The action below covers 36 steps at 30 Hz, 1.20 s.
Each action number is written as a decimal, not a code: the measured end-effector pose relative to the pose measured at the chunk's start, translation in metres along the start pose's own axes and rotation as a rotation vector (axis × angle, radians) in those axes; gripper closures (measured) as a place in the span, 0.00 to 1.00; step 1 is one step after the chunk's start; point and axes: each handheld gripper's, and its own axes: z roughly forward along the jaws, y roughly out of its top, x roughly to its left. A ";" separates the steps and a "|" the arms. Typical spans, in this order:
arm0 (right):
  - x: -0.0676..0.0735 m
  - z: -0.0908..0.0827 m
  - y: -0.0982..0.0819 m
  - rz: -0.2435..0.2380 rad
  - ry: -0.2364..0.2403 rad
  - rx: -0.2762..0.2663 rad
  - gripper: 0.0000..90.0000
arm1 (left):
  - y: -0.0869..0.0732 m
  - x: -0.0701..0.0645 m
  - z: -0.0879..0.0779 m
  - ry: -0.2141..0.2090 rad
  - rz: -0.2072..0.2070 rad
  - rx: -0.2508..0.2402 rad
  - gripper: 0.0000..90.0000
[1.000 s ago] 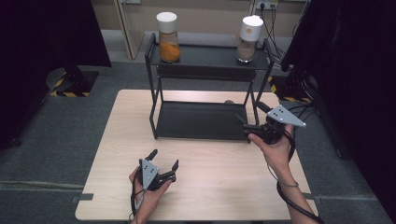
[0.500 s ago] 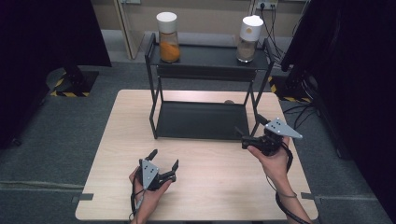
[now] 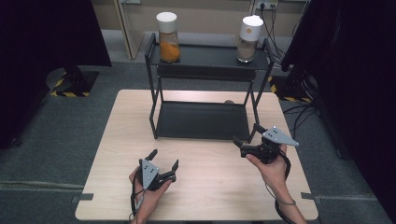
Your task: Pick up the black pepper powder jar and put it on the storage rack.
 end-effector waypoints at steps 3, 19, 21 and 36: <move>0.000 -0.001 -0.005 0.010 0.002 0.014 0.02 | 0.000 0.000 0.000 0.000 0.000 0.000 0.11; 0.002 -0.002 -0.032 0.029 -0.008 0.060 0.02 | 0.000 0.000 0.000 0.001 -0.002 -0.002 0.11; 0.002 -0.001 -0.035 0.031 -0.009 0.066 0.02 | 0.000 0.000 0.000 0.001 -0.001 -0.002 0.11; 0.002 -0.002 -0.051 0.041 -0.023 0.098 0.02 | -0.001 0.000 0.000 0.000 -0.003 -0.004 0.11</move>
